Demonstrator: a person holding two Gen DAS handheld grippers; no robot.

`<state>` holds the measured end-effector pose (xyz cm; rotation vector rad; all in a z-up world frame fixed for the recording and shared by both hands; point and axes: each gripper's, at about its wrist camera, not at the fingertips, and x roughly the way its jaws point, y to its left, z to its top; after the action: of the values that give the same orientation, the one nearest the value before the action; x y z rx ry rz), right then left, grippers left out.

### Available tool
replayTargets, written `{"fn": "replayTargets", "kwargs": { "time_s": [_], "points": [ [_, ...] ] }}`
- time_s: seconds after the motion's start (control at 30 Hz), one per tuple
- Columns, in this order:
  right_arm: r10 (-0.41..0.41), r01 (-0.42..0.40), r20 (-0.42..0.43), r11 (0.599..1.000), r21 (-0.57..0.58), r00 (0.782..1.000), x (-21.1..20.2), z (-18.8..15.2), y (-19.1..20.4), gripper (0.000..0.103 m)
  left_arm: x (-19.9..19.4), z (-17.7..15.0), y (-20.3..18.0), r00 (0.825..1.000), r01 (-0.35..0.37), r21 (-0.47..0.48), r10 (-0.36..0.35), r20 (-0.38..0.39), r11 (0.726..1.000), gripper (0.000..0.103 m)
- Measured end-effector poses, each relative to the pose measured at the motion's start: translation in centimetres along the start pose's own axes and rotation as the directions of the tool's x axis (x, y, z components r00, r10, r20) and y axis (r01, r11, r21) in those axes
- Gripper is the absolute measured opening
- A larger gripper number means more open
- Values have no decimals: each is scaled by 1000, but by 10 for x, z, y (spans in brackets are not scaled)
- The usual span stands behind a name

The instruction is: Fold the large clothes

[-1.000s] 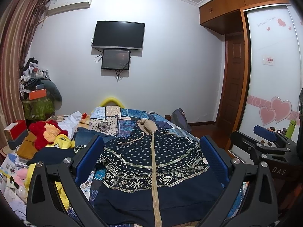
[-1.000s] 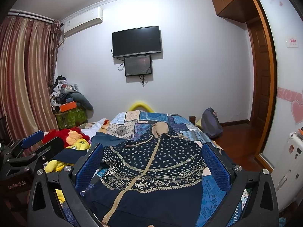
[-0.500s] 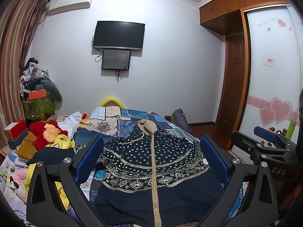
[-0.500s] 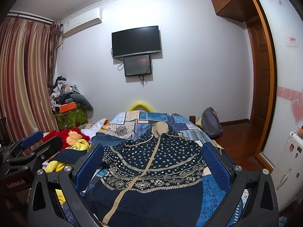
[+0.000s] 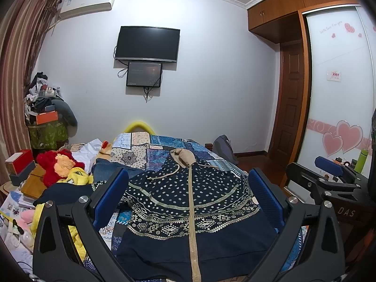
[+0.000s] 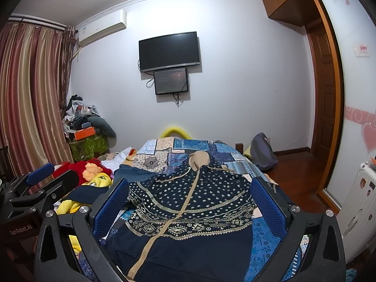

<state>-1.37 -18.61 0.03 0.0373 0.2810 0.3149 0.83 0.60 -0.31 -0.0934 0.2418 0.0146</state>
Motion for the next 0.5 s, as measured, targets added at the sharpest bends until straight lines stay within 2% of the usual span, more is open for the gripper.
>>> {"fn": "replayTargets", "kwargs": {
  "time_s": [0.5],
  "points": [
    [1, -1, -1, 1000, -1, 1000, 0, 0, 1, 103, 1, -1, 2, 1000, 5, -6, -5, -3, 1000, 103]
  ]
}}
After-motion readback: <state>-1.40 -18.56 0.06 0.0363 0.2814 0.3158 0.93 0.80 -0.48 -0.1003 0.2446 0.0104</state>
